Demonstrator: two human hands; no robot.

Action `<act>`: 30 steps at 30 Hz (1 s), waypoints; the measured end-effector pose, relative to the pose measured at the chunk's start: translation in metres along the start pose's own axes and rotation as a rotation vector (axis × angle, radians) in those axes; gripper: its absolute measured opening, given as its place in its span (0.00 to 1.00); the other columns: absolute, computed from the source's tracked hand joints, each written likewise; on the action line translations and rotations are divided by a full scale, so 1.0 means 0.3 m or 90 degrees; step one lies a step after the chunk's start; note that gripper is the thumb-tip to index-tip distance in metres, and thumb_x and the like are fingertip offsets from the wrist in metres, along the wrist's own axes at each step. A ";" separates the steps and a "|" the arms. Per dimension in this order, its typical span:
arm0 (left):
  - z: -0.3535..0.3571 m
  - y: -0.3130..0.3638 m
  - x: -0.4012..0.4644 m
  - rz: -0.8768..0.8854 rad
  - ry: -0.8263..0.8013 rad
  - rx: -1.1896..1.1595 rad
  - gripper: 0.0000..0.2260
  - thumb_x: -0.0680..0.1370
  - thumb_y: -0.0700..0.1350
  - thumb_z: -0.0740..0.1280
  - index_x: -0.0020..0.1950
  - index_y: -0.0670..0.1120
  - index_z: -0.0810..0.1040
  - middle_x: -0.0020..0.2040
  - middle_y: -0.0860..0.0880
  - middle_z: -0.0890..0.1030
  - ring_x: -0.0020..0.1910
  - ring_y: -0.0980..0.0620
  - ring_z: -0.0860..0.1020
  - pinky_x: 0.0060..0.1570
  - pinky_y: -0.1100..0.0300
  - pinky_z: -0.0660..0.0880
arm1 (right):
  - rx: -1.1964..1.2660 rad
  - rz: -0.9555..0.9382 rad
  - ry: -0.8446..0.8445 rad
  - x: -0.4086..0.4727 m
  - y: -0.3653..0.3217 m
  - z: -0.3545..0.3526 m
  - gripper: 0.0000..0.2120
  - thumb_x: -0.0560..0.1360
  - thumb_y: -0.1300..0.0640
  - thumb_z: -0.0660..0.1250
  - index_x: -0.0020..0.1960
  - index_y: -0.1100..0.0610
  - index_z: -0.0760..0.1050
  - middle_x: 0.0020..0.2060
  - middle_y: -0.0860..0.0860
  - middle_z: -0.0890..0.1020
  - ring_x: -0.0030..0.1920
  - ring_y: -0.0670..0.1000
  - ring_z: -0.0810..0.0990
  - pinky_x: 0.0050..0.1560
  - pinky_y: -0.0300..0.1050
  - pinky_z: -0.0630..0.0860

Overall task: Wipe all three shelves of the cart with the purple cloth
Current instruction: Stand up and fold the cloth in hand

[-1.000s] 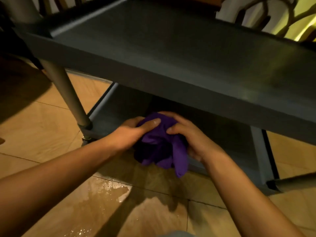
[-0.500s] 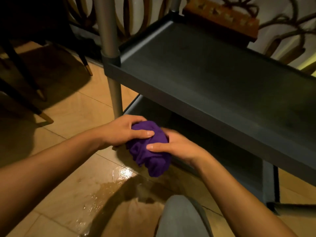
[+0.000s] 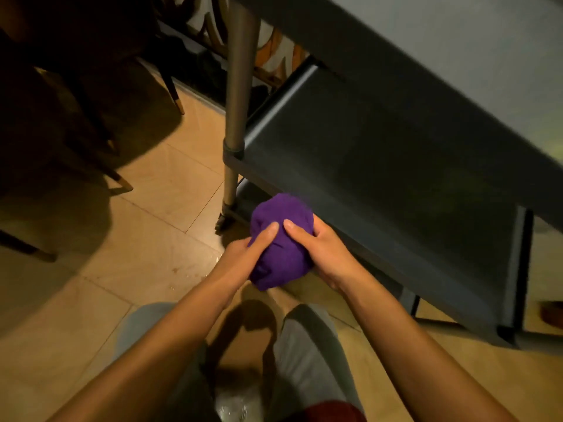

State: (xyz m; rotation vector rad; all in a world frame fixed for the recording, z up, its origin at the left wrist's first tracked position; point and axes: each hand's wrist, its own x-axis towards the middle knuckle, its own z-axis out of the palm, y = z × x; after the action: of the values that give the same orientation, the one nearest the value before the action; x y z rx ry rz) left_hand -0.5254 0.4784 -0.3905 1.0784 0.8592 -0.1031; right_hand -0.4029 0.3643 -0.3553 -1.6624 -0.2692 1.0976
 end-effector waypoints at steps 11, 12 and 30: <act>0.261 0.231 -0.268 0.134 0.149 -0.067 0.10 0.79 0.44 0.71 0.59 0.52 0.80 0.55 0.49 0.84 0.54 0.52 0.83 0.57 0.54 0.79 | -0.035 0.082 0.035 -0.276 -0.271 -0.112 0.23 0.74 0.62 0.75 0.68 0.56 0.76 0.61 0.53 0.84 0.58 0.48 0.83 0.62 0.48 0.77; 0.288 0.257 -0.289 0.130 0.157 -0.059 0.10 0.79 0.45 0.71 0.60 0.52 0.79 0.55 0.50 0.84 0.53 0.53 0.83 0.55 0.56 0.80 | -0.036 0.079 0.033 -0.290 -0.294 -0.138 0.25 0.73 0.61 0.77 0.68 0.56 0.76 0.60 0.53 0.84 0.57 0.48 0.84 0.59 0.46 0.79; 0.602 0.737 -0.813 0.244 0.111 0.044 0.16 0.73 0.56 0.73 0.59 0.54 0.82 0.55 0.54 0.86 0.55 0.55 0.84 0.52 0.60 0.80 | -0.018 -0.112 -0.008 -0.816 -0.796 -0.374 0.29 0.68 0.50 0.79 0.64 0.33 0.72 0.58 0.38 0.82 0.58 0.42 0.83 0.51 0.39 0.81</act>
State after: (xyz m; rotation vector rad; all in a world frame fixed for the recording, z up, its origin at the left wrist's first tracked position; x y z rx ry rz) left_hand -0.4867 0.3656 -0.0345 1.3134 0.7934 0.2872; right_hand -0.3712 0.2278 -0.0236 -1.6243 -0.4313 0.9762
